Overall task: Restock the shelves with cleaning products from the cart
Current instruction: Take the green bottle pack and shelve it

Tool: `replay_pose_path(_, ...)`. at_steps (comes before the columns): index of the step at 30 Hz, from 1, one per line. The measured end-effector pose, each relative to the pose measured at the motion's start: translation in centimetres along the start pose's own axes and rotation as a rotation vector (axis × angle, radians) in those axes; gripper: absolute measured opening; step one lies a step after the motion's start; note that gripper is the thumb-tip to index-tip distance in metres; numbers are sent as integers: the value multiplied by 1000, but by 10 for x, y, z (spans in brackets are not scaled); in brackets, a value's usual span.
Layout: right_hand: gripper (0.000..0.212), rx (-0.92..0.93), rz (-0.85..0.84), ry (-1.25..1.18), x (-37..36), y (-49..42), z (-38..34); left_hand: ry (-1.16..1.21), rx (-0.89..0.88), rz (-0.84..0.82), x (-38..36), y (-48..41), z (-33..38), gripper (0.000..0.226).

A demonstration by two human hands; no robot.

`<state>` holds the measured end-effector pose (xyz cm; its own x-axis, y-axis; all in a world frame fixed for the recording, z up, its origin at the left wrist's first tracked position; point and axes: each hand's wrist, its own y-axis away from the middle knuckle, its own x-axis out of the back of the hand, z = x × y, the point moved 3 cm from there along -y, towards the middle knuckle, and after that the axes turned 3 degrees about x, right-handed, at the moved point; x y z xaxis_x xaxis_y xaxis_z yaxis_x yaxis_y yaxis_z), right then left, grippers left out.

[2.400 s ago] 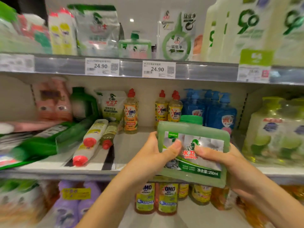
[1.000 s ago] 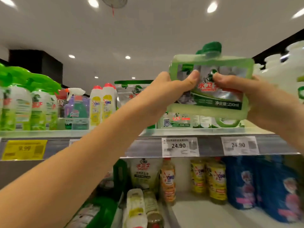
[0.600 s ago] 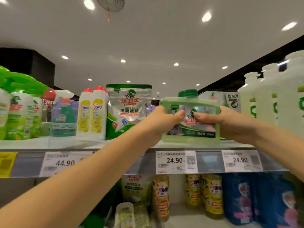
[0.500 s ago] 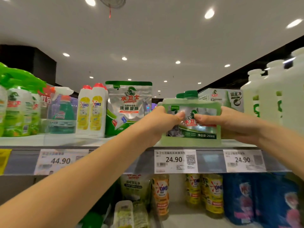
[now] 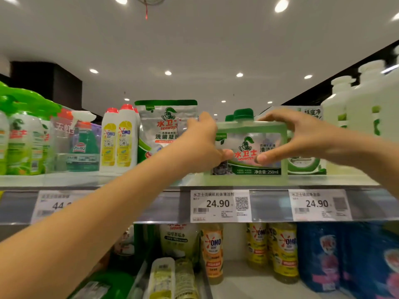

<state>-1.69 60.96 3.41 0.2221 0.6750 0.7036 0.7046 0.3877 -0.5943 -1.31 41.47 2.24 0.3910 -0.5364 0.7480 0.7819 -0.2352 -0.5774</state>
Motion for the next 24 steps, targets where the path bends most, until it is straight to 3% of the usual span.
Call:
replay_pose_path(3, 83, 2, -45, 254, 3, -10, -13, -330, -109, 13, 7, -5, 14, 46)
replay_pose_path(7, 67, -1, -97, 417, 1, -16, -16, -475, -123, -6, 11, -13, 25, 41)
replay_pose_path(17, 65, 46, -150, 673, -11, -38, 3, -563, -92, -42, -5, -41, 19, 56)
replay_pose_path(24, 63, 17, -212, 790, -23, -61, 12, -587, 89, -88, -20, -68, 19, 52)
